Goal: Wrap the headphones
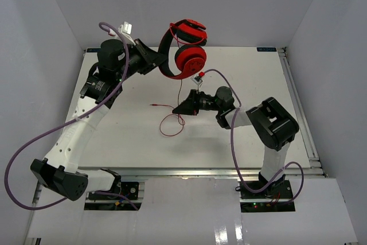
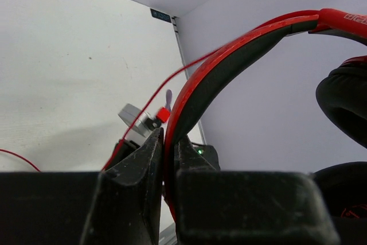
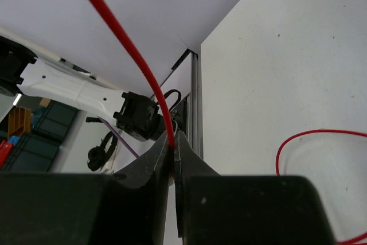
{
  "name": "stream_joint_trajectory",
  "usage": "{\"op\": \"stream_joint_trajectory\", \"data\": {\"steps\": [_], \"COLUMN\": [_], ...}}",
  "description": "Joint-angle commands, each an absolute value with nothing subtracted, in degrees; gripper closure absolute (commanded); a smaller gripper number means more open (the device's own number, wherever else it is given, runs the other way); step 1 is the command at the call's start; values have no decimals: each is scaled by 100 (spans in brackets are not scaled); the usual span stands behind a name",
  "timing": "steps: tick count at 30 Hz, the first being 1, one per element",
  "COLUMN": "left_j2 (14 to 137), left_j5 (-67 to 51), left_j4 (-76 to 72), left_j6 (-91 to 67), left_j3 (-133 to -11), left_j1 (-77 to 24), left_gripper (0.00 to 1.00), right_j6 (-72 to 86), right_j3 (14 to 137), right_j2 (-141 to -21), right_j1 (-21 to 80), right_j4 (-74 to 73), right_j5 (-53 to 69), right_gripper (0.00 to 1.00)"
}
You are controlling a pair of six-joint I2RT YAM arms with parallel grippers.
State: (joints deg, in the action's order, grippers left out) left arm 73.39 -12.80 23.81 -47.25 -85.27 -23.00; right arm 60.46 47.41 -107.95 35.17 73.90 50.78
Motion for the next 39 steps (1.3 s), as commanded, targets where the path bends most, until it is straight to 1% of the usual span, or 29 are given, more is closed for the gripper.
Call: {"op": "stream_joint_trajectory", "data": {"steps": [1, 3, 5, 6, 7, 8, 10, 13, 16, 17, 20, 22, 25, 27, 30, 32, 35, 37, 39], "left_j2": [7175, 7172, 7283, 7348, 7449, 7569, 7812, 8153, 8442, 8538, 9009, 9274, 9593, 9631, 9353, 9098, 8697, 8505, 8271], "left_j5": [-273, 610, 1075, 1263, 1421, 1795, 2262, 2671, 2917, 2924, 2894, 2792, 2648, 2425, 1881, 1241, 339, -324, -1176], "left_j4": [1925, 1925, 1983, 2025, 2074, 2118, 2191, 2136, 1995, 1968, 1980, 2029, 2141, 2238, 2226, 2205, 2143, 2138, 2147], "left_j6": [-5009, -4797, -4547, -4445, -4245, -3924, -3416, -2920, -2359, -2343, -1865, -1584, -1051, -655, -308, -111, 184, 359, 484], "left_j3": [-8728, -8719, -8732, -8736, -8752, -8790, -8755, -8571, -8258, -8171, -8016, -7943, -7874, -7807, -7541, -7237, -6919, -6780, -6630], "left_j1": [-2312, -2312, -2312, -2312, -2312, -2312, -2312, -2323, -2347, -2356, -2465, -2632, -3033, -3236, -3359, -3383, -3375, -3377, -3381], "left_gripper": [100, 100, 100, 100, 100, 100, 100, 100, 100, 100, 100, 100, 100, 100, 100, 100, 100, 100, 100], "right_j6": [5687, 4710, 3271, 2698, 1908, 923, -410, -1594, -3111, -3152, -4454, -5111, -5993, -6376, -6420, -6392, -5938, -5469, -5045], "right_j3": [4351, 4079, 4107, 4165, 4218, 4343, 4714, 5242, 5735, 5860, 6109, 6076, 5829, 5657, 5496, 5330, 5036, 4959, 4879], "right_j2": [-10142, -9565, -8763, -8511, -8332, -7909, -7465, -7046, -6910, -6927, -6962, -6970, -6958, -6935, -6888, -6818, -6727, -6694, -6654], "right_j1": [3568, 3568, 3573, 3581, 3593, 3609, 3669, 3754, 4190, 4326, 4924, 5108, 5148, 5074, 4908, 4749, 4355, 4093, 3849], "right_j4": [9862, 8775, 6173, 5258, 4715, 3436, 1678, -97, -1388, -1628, -2016, -1795, -1034, -391, 352, 806, 1186, 1187, 1139], "right_j5": [5212, 5382, 5273, 5169, 5039, 4730, 4124, 3077, 1749, 1696, -261, -1234, -2291, -2668, -2641, -2469, -1987, -1481, -643], "right_gripper": [92, 92, 92, 92, 92, 92, 92, 92, 92, 92, 92, 92, 92, 92, 92, 92, 92, 92, 92]}}
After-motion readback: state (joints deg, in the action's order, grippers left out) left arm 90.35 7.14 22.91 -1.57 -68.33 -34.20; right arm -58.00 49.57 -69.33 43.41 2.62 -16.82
